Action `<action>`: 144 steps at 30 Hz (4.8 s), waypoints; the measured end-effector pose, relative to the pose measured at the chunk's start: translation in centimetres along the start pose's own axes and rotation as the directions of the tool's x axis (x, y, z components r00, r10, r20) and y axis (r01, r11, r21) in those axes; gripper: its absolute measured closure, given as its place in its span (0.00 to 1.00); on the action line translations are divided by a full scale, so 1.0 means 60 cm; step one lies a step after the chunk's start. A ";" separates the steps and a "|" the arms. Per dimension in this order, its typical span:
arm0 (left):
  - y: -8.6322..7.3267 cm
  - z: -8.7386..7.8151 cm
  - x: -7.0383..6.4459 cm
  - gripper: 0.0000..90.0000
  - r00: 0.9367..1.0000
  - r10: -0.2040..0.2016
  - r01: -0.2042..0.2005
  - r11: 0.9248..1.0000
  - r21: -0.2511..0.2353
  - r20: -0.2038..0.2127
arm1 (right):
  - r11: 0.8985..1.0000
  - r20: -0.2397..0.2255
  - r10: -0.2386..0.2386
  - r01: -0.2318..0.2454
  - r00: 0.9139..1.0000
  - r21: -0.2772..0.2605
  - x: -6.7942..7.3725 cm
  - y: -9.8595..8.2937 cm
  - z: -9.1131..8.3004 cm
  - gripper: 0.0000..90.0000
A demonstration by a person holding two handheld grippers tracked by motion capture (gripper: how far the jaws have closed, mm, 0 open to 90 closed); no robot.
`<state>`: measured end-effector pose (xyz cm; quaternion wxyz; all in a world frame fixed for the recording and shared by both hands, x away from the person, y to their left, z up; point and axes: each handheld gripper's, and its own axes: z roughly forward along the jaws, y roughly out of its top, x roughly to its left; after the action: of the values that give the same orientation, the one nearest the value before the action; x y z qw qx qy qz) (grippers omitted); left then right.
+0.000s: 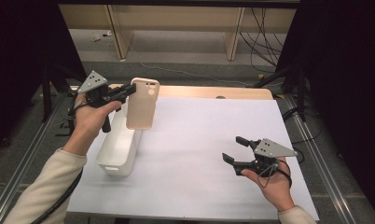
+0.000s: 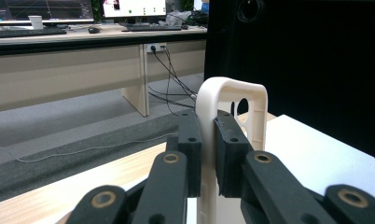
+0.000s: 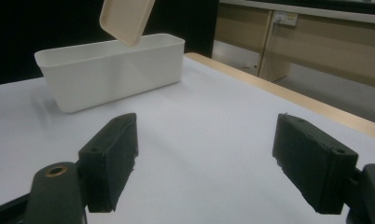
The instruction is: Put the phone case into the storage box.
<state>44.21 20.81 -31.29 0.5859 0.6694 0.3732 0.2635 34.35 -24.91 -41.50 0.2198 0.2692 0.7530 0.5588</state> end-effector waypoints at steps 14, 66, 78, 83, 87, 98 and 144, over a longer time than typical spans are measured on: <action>0.002 0.001 0.008 0.91 1.000 0.005 -0.005 1.000 -0.002 -0.008 | 1.000 0.002 -0.003 0.003 1.000 0.001 -0.001 0.000 0.000 0.26; -0.007 0.008 0.052 0.91 0.999 0.026 -0.027 1.000 -0.011 -0.041 | 1.000 0.006 -0.001 0.001 1.000 -0.011 -0.001 -0.002 0.001 0.26; -0.010 0.007 0.067 0.91 0.998 0.032 -0.033 0.999 -0.015 -0.058 | 1.000 0.003 0.003 -0.003 1.000 0.000 -0.001 -0.002 -0.001 0.26; -0.011 0.008 0.069 0.91 0.998 0.030 -0.030 0.999 -0.014 -0.064 | 1.000 0.000 0.004 -0.004 1.000 -0.011 -0.001 -0.002 0.000 0.26; -0.011 0.008 0.072 0.91 0.997 0.030 -0.031 0.999 -0.014 -0.069 | 1.000 0.005 0.005 -0.005 1.000 0.005 0.000 -0.002 -0.002 0.26; -0.012 0.010 0.082 0.91 0.997 0.028 -0.030 0.999 -0.018 -0.078 | 1.000 0.009 0.006 -0.006 1.000 -0.006 0.001 -0.003 0.000 0.26; -0.011 0.024 0.106 0.91 0.995 0.025 -0.028 0.999 -0.021 -0.101 | 1.000 0.004 0.005 -0.005 1.000 -0.003 0.000 -0.007 0.001 0.25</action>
<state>48.95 25.14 -32.76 0.5701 0.6537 0.3904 0.3087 34.32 -24.99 -41.88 0.2203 0.2717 0.7510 0.5600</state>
